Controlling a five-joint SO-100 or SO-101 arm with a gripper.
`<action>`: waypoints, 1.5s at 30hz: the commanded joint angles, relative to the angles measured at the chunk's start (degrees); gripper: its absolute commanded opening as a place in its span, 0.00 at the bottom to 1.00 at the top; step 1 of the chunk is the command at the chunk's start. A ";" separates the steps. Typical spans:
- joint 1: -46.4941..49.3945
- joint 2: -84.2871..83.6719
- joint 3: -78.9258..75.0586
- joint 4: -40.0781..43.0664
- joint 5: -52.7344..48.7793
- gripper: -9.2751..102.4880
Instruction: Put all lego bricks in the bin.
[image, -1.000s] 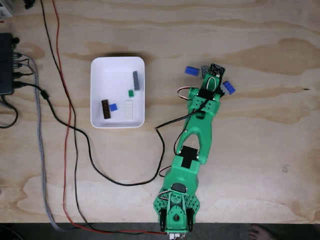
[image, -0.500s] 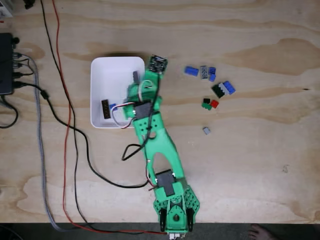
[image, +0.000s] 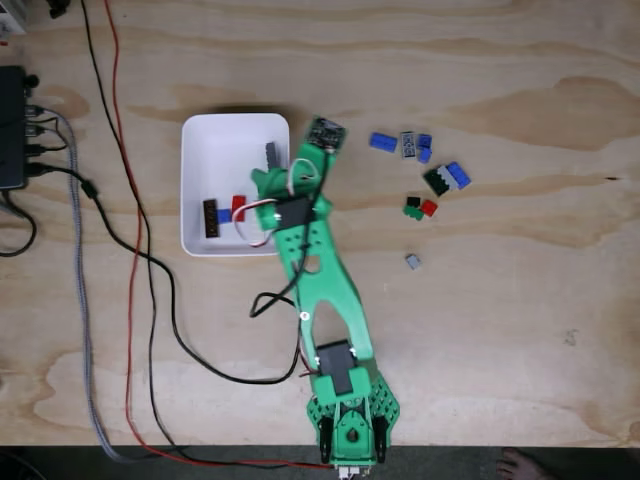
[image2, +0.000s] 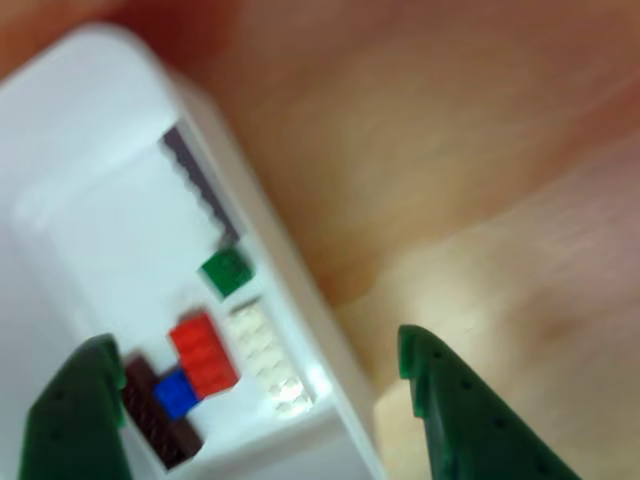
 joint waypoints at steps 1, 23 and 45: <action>23.38 13.18 11.07 -2.02 -12.57 0.28; 31.64 -12.30 24.70 -14.77 -16.79 0.22; -13.10 -0.79 -18.72 5.54 0.62 0.08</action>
